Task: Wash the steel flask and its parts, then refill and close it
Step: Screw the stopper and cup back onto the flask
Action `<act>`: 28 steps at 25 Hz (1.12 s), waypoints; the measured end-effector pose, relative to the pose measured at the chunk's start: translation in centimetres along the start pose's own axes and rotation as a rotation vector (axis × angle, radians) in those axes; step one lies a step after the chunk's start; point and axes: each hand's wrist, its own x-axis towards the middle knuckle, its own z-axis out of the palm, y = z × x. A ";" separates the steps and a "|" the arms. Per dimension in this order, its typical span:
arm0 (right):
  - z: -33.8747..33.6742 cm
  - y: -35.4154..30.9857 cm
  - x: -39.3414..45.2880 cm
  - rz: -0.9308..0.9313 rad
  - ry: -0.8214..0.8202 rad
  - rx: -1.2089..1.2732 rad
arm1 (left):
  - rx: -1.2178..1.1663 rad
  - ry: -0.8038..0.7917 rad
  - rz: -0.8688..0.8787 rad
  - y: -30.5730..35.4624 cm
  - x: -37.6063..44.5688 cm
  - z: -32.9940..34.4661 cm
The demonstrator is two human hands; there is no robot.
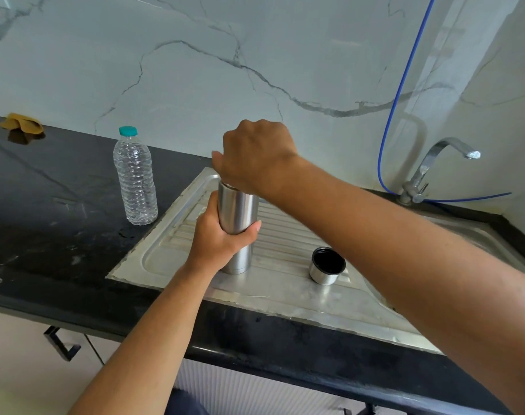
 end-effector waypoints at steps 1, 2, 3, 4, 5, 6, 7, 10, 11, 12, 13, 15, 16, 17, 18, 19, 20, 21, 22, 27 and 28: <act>-0.3 0.6 0.2 -0.059 -0.051 0.038 | -0.005 -0.008 -0.005 0.1 0.1 -0.1; -0.5 1.5 0.4 -0.147 -0.116 0.106 | -0.024 -0.022 -0.011 0.1 0.1 -0.3; -0.8 2.5 0.6 -0.245 -0.170 0.177 | -0.053 -0.042 -0.019 0.1 0.2 -0.4; -0.8 3.4 0.7 -0.357 -0.178 0.223 | -0.075 -0.069 -0.026 0.0 0.3 -0.5; -0.6 4.0 0.9 -0.469 -0.132 0.228 | -0.084 -0.094 -0.034 -0.1 0.3 -0.4; -0.1 4.4 1.1 -0.564 -0.064 0.200 | -0.080 -0.113 -0.037 -0.1 0.3 -0.4; 0.3 4.5 1.2 -0.615 -0.002 0.159 | -0.073 -0.120 -0.033 0.0 0.3 -0.3; 0.4 3.8 1.0 -0.515 0.109 0.050 | -0.053 -0.089 -0.034 -0.1 0.3 -0.1; 0.5 3.3 0.9 -0.450 0.122 0.018 | -0.049 -0.071 -0.044 -0.1 0.2 -0.1; 0.6 2.8 0.7 -0.373 0.124 -0.003 | -0.043 -0.052 -0.052 -0.1 0.1 0.1; 0.5 2.2 0.6 -0.284 0.109 -0.017 | -0.038 -0.034 -0.060 0.0 0.1 0.2; 0.4 1.1 0.6 -0.087 0.028 -0.035 | -0.021 -0.017 -0.068 0.5 -0.2 0.4; 0.3 0.7 0.7 -0.010 -0.029 -0.034 | -0.009 -0.019 -0.067 0.6 -0.3 0.6; 0.1 0.5 0.8 0.035 -0.087 -0.015 | -0.001 -0.025 -0.066 0.7 -0.4 0.6; -0.2 0.4 0.9 0.037 -0.129 0.023 | -0.002 -0.030 -0.065 0.6 -0.4 0.5; -0.4 0.6 1.0 0.004 -0.157 0.068 | -0.005 -0.036 -0.067 0.6 -0.4 0.3; -0.7 1.2 1.0 -0.056 -0.184 0.106 | -0.012 -0.046 -0.070 0.6 -0.2 0.1; -1.0 1.9 0.9 -0.146 -0.205 0.133 | -0.023 -0.059 -0.074 0.6 -0.1 -0.1; -1.0 2.8 0.8 -0.256 -0.202 0.151 | -0.031 -0.074 -0.073 0.5 0.0 -0.2; 0.8 4.1 0.6 -0.481 0.093 0.089 | -0.018 -0.079 -0.053 0.7 -0.1 0.1; 0.9 3.7 0.8 -0.444 0.129 0.042 | -0.021 -0.062 -0.055 0.6 -0.1 0.2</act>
